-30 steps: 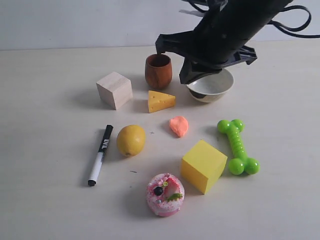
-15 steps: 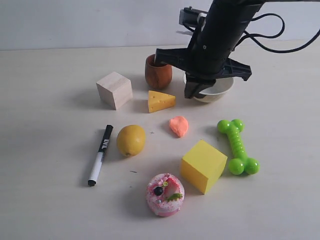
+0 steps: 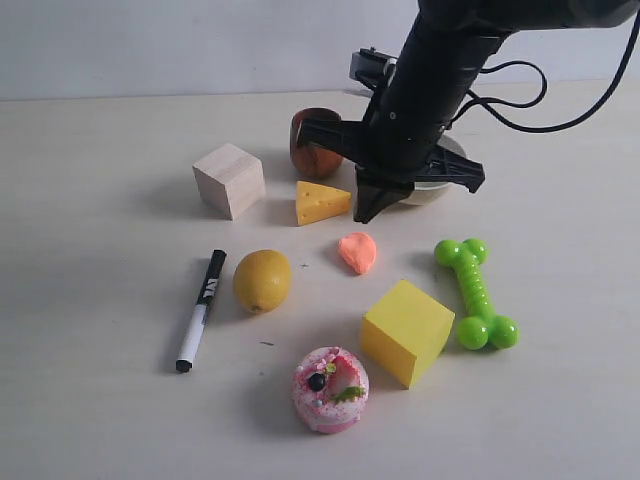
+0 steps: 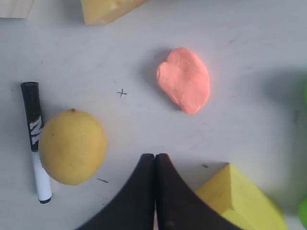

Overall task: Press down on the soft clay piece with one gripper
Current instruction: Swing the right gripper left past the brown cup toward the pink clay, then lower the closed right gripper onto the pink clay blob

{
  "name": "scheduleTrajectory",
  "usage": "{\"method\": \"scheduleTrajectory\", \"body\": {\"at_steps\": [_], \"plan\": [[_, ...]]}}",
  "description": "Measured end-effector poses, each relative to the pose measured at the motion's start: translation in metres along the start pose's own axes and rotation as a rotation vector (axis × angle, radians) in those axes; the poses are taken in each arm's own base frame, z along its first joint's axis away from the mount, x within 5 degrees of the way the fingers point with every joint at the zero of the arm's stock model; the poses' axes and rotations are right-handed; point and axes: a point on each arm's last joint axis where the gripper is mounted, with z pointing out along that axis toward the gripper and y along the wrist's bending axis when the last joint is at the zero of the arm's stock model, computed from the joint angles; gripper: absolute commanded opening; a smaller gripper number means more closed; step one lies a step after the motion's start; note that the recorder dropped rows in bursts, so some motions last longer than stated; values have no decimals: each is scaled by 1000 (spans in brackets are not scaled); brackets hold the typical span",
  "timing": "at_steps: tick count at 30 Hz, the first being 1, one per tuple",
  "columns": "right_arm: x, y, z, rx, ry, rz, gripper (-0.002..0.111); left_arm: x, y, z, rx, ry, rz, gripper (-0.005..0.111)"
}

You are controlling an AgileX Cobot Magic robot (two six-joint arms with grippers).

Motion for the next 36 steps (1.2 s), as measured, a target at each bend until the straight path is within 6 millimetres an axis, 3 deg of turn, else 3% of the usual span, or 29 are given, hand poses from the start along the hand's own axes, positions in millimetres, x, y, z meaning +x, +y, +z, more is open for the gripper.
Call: {"method": "scheduleTrajectory", "body": {"at_steps": [9,18,22,36], "plan": [[-4,4,-3,-29,-34,24,0,0,0,0,0,0,0,4],[-14,21,-25,-97,-72,24,0,0,0,0,0,0,0,4],[-16,23,-30,-43,-9,33,0,0,0,0,0,0,0,4],[-32,26,6,102,51,89,0,0,0,0,0,0,0,4]]}}
